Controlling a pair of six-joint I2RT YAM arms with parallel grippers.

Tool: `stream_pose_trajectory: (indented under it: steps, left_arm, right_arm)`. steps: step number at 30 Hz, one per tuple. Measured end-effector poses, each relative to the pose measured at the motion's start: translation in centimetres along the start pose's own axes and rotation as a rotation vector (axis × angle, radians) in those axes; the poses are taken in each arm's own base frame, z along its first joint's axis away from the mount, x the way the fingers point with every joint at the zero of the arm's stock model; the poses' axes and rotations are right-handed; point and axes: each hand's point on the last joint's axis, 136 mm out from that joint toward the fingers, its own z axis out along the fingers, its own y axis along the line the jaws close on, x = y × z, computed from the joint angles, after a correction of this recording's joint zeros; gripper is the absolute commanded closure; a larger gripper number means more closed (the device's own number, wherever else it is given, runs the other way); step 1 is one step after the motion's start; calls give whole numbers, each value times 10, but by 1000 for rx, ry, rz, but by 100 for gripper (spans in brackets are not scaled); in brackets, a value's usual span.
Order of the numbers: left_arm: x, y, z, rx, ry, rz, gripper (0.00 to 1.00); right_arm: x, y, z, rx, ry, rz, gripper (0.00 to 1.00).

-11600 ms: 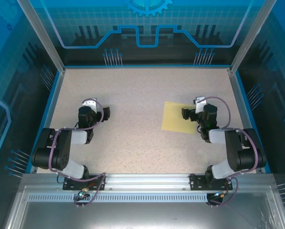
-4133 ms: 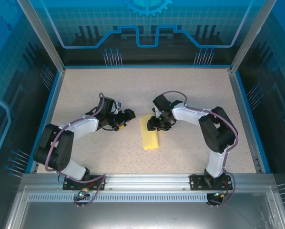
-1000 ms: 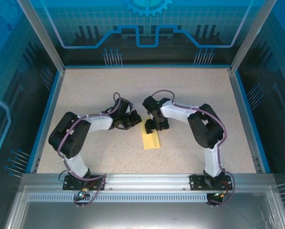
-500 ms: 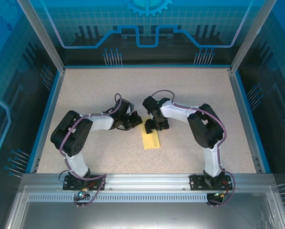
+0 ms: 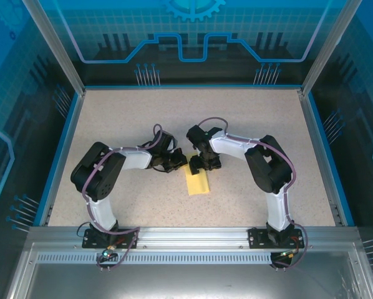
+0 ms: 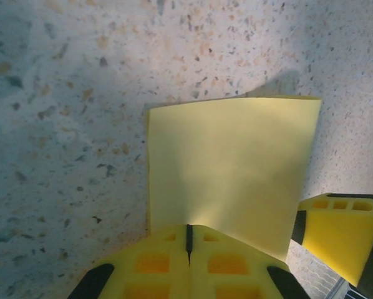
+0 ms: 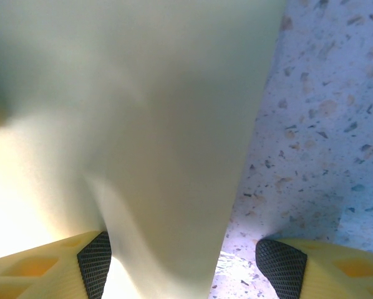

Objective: Fold a paper plane with a square sheet of paper (pick it up from the middle)
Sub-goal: Hold the square sheet of paper at the center of the table.

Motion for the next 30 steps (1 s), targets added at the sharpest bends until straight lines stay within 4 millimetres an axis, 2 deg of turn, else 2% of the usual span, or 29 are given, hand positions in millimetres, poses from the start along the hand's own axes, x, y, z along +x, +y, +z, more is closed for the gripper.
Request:
stream_pose_trajectory:
  steps: [11, 19, 26, 30]
  left_arm:
    - [1, 4, 1, -42, 19, 29, 100]
    - [1, 4, 2, -47, 24, 44, 100]
    - [1, 5, 2, -52, 28, 45, 100]
    - [1, 4, 2, -53, 29, 46, 100]
  right_arm:
    - [-4, 9, -18, -129, -25, 7, 30]
    - [3, 33, -27, -308, 7, 2, 36]
    - [6, 22, -20, -314, 23, 33, 38]
    - [5, 20, -19, -320, 23, 43, 43]
